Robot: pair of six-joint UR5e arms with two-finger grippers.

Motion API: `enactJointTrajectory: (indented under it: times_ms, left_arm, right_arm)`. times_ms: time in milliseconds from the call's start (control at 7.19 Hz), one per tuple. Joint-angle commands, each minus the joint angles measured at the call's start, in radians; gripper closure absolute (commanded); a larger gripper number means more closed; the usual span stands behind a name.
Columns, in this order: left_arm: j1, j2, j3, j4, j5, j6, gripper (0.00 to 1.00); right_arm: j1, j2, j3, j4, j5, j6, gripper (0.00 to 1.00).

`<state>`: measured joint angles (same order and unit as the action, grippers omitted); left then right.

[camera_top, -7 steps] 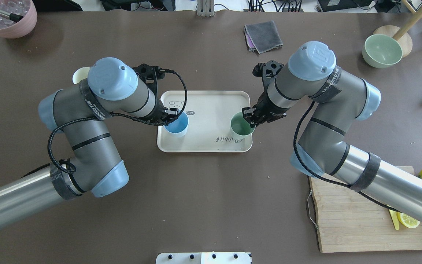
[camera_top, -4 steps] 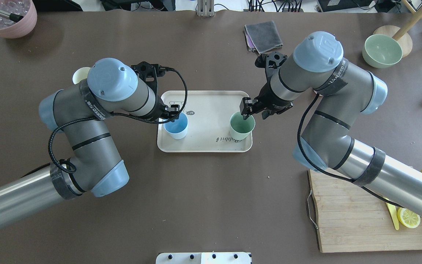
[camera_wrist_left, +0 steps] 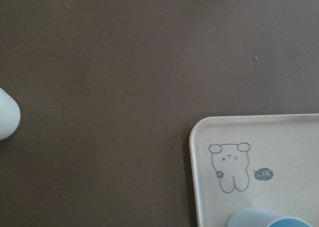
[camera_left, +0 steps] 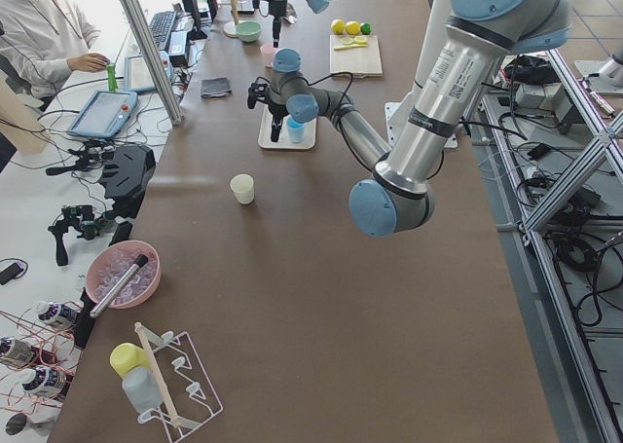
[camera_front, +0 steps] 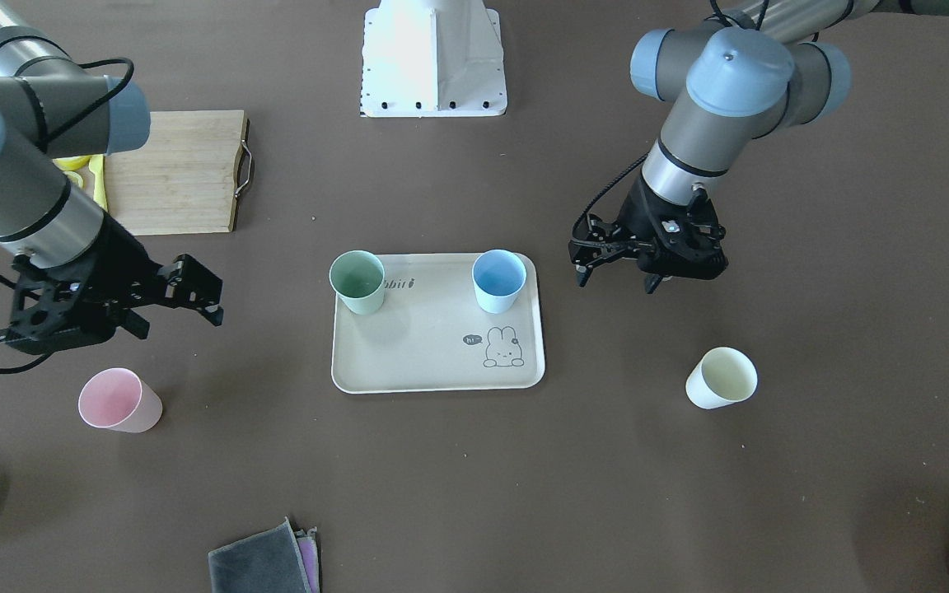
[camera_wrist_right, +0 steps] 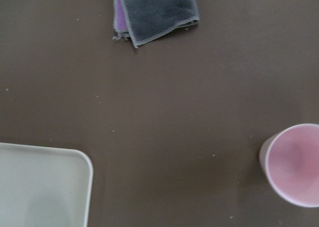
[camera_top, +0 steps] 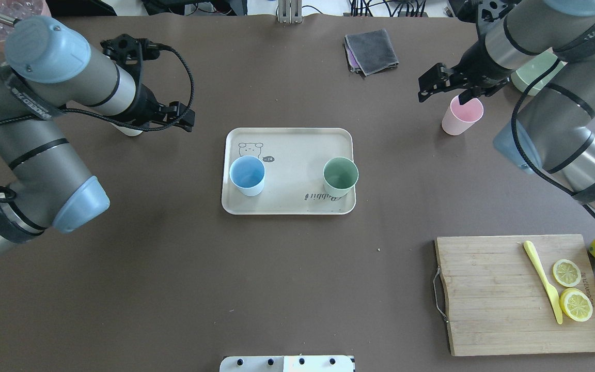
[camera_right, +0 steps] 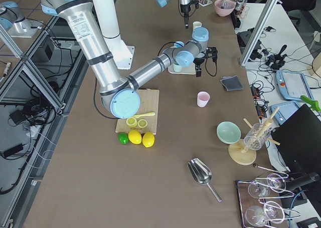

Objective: Place all cups on tray

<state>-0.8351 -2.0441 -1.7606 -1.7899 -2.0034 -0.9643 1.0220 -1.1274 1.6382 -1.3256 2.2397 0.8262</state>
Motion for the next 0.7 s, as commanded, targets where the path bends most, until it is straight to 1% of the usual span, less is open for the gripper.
enactJointTrajectory:
  times_ms: [0,139,278,557]
  left_arm:
    - [-0.117,0.030,0.012,0.062,-0.050,0.152,0.03]
    - [-0.136,0.030,0.015,0.087,-0.051,0.198,0.03]
    - [-0.148,0.030,0.022,0.087,-0.051,0.200,0.03]
    - [-0.150,0.028,0.027,0.086,-0.049,0.200,0.03]
  right_arm:
    - [0.049,-0.012,-0.163,0.019,-0.017,-0.105,0.02]
    - [0.047,0.001,-0.205,0.020,-0.053,-0.105,0.03]
    - [0.047,0.003,-0.239,0.023,-0.060,-0.105,0.04]
    - [0.014,-0.005,-0.271,0.034,-0.060,-0.104,0.10]
